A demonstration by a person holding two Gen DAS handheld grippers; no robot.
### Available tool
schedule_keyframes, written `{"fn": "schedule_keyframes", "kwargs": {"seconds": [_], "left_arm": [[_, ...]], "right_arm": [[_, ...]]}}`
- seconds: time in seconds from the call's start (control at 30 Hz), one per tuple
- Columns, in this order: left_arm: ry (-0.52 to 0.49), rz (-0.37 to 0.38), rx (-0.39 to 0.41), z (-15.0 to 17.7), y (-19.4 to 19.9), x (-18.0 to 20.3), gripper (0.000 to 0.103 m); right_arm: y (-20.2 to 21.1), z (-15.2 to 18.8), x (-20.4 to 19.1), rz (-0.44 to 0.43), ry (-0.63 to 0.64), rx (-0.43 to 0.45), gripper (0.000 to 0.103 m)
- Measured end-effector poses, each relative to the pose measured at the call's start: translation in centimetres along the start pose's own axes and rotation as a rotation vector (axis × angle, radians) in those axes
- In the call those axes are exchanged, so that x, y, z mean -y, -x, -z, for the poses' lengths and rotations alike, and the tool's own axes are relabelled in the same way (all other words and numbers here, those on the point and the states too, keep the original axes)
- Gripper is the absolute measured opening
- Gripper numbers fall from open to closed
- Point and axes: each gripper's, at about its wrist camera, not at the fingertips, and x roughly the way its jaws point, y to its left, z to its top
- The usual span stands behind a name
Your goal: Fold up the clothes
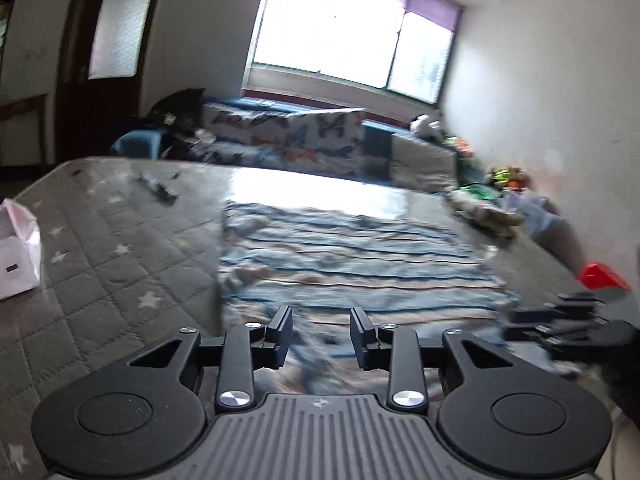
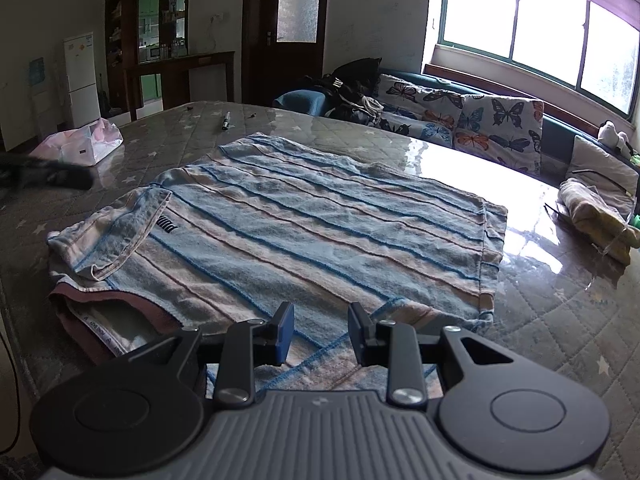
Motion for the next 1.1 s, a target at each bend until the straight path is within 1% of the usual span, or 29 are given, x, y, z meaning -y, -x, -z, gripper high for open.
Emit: {"fn": "schedule_keyframes", "kwargs": {"seconds": [0.03, 0.13, 0.3, 0.43, 0.63, 0.7, 0.8, 0.93, 1.03, 1.1], "left_arm": [[0.012, -0.027, -0.022, -0.2, -1.0, -0.5, 0.032], [0.02, -0.063, -0.06, -0.4, -3.4, -1.4, 0.03], [0.016, -0.063, -0.097, -0.2, -5.8, -1.9, 0.03], [0.011, -0.065, -0.119, 0.1, -6.9, -2.2, 0.03], [-0.011, -0.074, -0.117, 0.6, -6.8, -2.0, 0.03], [-0.018, -0.078, -0.112, 0.8, -6.7, -1.9, 0.031], [-0.029, -0.086, -0.108, 0.9, -6.7, -1.7, 0.031], [-0.026, -0.086, -0.116, 1.0, -6.3, -1.5, 0.031], [-0.045, -0.09, -0.114, 1.4, -5.4, -0.8, 0.031], [-0.058, -0.093, -0.108, 1.8, -4.6, -0.4, 0.033]], "right_arm": [[0.0, 0.1, 0.1, 0.002, -0.005, -0.001, 0.029], [-0.1, 0.3, 0.3, 0.007, -0.021, -0.004, 0.029], [-0.1, 0.3, 1.3, 0.036, -0.048, -0.011, 0.029], [-0.5, 0.3, 2.5, 0.07, -0.073, -0.01, 0.029], [-2.1, 0.3, 3.7, 0.097, -0.095, -0.029, 0.029], [-3.0, 0.3, 4.0, 0.099, -0.098, -0.046, 0.03], [-3.6, 0.4, 4.1, 0.095, -0.093, -0.047, 0.033], [-2.6, 0.4, 3.5, 0.081, -0.073, -0.047, 0.033], [-1.0, 0.9, 2.4, 0.05, -0.013, -0.058, 0.033], [0.0, 1.4, 1.8, 0.036, 0.018, -0.068, 0.033]]}}
